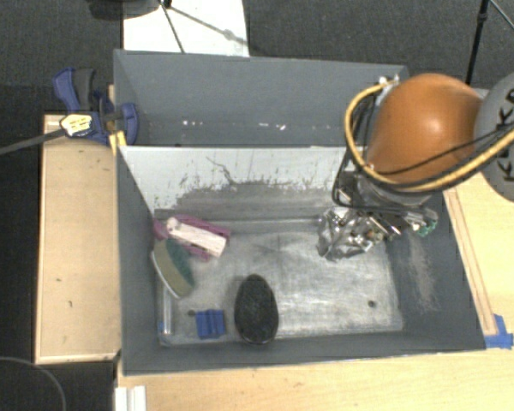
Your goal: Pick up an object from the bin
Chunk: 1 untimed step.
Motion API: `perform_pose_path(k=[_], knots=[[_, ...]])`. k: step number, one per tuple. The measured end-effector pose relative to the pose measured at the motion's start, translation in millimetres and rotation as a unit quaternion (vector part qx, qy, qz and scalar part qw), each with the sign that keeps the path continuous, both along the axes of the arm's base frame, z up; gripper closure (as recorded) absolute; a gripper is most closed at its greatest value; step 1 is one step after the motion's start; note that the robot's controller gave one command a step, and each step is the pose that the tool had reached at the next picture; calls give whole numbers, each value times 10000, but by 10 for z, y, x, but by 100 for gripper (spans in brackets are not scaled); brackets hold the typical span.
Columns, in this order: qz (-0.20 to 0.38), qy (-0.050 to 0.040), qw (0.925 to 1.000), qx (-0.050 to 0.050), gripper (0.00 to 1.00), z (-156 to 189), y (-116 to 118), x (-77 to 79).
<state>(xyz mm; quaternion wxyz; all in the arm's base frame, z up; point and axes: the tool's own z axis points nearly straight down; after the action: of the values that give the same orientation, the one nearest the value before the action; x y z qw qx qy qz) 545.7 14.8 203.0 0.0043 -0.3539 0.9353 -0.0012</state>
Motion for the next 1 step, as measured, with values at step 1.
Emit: perform_pose_path(k=[1], knots=[[-9,29,10000,4,0,-29,6,-10]])
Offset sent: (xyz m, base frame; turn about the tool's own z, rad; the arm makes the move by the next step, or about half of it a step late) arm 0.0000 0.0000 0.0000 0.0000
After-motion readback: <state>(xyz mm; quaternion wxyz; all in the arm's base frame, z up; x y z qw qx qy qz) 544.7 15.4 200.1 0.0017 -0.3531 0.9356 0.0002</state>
